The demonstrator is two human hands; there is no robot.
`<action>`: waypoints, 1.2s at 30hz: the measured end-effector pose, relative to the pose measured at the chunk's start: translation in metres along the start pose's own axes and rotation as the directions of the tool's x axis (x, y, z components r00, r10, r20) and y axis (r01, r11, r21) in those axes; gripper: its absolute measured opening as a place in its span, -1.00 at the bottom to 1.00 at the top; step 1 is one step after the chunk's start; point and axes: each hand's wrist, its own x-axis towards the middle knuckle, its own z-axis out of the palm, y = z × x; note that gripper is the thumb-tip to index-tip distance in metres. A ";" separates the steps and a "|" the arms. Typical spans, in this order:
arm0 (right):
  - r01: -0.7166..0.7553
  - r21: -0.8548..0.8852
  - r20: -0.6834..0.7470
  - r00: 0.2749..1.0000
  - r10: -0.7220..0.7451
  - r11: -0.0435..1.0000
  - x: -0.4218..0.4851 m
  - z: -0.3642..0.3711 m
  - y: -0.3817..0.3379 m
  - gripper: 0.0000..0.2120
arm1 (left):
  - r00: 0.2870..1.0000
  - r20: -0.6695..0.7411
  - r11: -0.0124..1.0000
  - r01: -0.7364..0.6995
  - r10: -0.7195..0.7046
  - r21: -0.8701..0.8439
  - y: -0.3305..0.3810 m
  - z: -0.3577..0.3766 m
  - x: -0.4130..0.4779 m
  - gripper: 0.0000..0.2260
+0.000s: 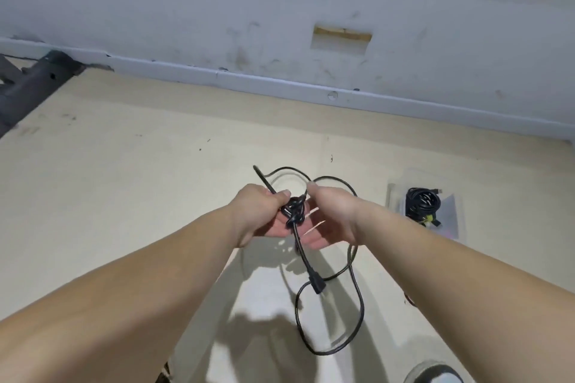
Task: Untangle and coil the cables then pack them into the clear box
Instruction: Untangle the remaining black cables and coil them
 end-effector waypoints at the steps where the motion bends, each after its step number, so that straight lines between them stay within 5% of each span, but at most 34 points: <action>1: 0.014 -0.038 0.001 1.000 -0.014 0.999 -0.016 -0.003 -0.011 -0.48 | 1.000 -0.012 1.000 -0.021 0.021 0.004 0.009 -0.002 -0.012 -0.75; 4: 0.077 -0.138 0.049 0.996 -0.070 0.987 -0.068 -0.005 -0.034 -0.57 | 0.996 -0.034 0.996 -0.074 0.076 0.056 0.034 -0.004 -0.051 -0.71; 8: 0.215 -0.169 0.004 0.976 -0.217 0.962 -0.131 0.010 -0.045 -0.95 | 0.993 -0.024 0.991 -0.116 0.117 0.060 0.064 -0.004 -0.109 -0.68; 13: 0.344 -0.324 -0.228 0.876 -0.425 0.881 -0.192 0.011 -0.047 -0.70 | 0.977 0.026 0.933 -0.209 0.211 0.293 0.091 -0.013 -0.178 -0.62; 15: 0.371 -0.374 -0.237 0.848 -0.474 0.850 -0.209 0.005 -0.046 -0.57 | 0.900 -0.027 0.816 -0.382 0.435 0.433 0.099 -0.018 -0.197 -0.69; 18: 0.470 -0.371 -0.136 0.826 -0.547 0.801 -0.223 0.001 -0.045 -0.43 | 0.668 0.034 0.459 -0.547 0.744 0.700 0.109 -0.026 -0.218 -0.85; 20: 0.539 -0.345 -0.019 0.815 -0.580 0.769 -0.228 0.002 -0.045 -0.41 | 0.695 0.222 0.368 -0.591 0.684 0.718 0.106 -0.026 -0.223 -0.70; 25: 0.614 -0.392 0.119 0.772 -0.624 0.685 -0.228 -0.006 -0.040 -0.51 | 0.785 0.277 0.658 -0.617 0.555 0.431 0.088 -0.026 -0.209 -0.77; 30: 0.604 -0.617 0.109 0.700 -0.706 0.504 -0.227 -0.018 -0.042 -0.61 | 0.779 0.238 0.686 -0.625 0.580 0.372 0.093 -0.022 -0.193 -0.88; 33: 0.604 -0.631 0.082 0.676 -0.732 0.487 -0.229 -0.031 -0.047 -0.64 | 0.743 0.249 0.699 -0.669 0.621 0.252 0.099 -0.020 -0.187 -0.90; 36: 0.610 -0.629 0.020 0.632 -0.775 0.481 -0.228 -0.049 -0.055 -0.87 | 0.730 0.230 0.719 -0.680 0.644 0.146 0.105 -0.023 -0.184 -0.90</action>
